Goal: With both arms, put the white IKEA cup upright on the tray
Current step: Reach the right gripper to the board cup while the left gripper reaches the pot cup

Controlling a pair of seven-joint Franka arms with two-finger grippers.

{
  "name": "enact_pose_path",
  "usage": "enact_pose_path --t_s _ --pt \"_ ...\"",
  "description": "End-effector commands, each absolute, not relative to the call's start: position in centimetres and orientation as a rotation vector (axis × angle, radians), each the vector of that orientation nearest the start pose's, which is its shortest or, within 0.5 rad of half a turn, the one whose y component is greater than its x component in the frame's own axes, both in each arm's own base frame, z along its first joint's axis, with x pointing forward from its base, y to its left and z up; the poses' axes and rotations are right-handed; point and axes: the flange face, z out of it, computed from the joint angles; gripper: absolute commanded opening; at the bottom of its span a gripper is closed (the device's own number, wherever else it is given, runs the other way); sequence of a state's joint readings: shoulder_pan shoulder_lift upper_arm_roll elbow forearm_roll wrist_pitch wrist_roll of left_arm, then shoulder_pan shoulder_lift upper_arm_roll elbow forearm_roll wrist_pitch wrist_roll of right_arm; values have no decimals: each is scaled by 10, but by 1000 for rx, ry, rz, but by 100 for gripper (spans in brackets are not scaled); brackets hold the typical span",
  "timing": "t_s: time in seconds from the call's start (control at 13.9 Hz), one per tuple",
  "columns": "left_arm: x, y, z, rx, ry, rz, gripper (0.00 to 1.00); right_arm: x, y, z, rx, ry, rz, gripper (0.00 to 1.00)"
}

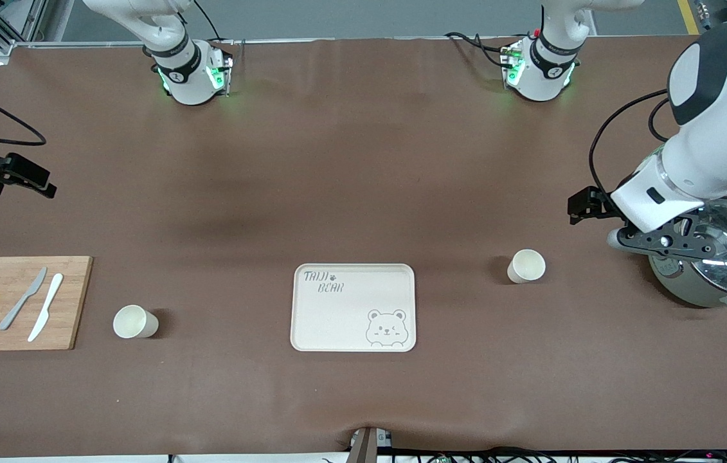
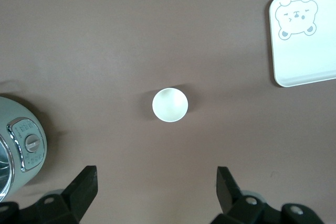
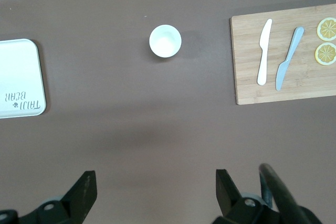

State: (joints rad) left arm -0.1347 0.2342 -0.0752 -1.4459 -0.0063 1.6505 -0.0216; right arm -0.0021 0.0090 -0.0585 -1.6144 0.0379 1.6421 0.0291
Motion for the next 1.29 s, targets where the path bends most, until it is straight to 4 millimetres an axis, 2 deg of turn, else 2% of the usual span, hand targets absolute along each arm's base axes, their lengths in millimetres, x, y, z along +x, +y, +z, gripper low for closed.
enact_pose_path --t_s 0.0,0.36,0.57,0.86,1.01,1.22 --pt "612 -128 556 -3124 278 51 100 555 -30 608 -3110 165 -29 100" --pt "615 -131 547 -3122 307 61 100 556 -27 608 -3111 158 -34 100" --pt "627 -132 501 -3123 317 112 100 557 -27 608 -3109 156 -45 100" --pt "618 -129 429 -3112 421 139 100 566 -17 599 -3113 135 -48 100" --pt "616 -128 405 -3114 425 117 100 581 -15 580 -3112 137 -59 100" --pt "613 -125 381 -3117 428 81 100 603 -12 544 -3109 137 -50 100"
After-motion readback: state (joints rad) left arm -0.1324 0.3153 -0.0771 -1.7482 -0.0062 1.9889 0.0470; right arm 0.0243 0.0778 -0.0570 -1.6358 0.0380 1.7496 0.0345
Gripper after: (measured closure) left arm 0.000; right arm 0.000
